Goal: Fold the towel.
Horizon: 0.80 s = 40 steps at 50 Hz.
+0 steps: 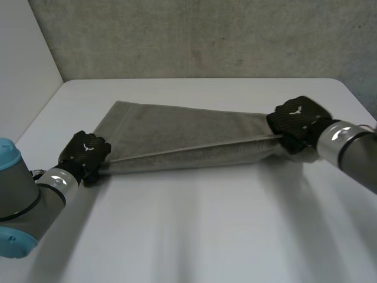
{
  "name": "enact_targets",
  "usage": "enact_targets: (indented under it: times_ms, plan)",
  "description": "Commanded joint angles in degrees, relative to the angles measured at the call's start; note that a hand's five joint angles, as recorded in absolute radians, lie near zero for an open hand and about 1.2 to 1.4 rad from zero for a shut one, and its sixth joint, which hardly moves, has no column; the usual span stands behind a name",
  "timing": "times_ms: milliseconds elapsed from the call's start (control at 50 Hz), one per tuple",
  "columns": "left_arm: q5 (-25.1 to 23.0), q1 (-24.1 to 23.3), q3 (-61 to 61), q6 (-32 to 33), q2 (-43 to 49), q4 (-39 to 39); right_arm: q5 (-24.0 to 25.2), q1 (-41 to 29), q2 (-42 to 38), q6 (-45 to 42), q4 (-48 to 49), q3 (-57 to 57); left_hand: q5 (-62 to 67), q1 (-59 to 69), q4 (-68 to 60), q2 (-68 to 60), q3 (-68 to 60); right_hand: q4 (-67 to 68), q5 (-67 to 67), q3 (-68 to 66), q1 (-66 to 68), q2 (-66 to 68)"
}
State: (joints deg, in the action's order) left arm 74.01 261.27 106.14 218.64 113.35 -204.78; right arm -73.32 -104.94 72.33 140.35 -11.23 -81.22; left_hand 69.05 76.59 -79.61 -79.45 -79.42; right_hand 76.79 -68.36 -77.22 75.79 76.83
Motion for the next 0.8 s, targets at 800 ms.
enact_targets:
  times_ms: [800]
  plan:
    - [3.07, -1.37, 0.2, 0.12, 0.91, -3.25, -0.86, 11.07, 2.81, 14.95, 8.95, -10.71, 0.95, 3.41, -0.39, -0.55, -0.58, 3.21, -1.64, -2.78, 4.21, 3.17]
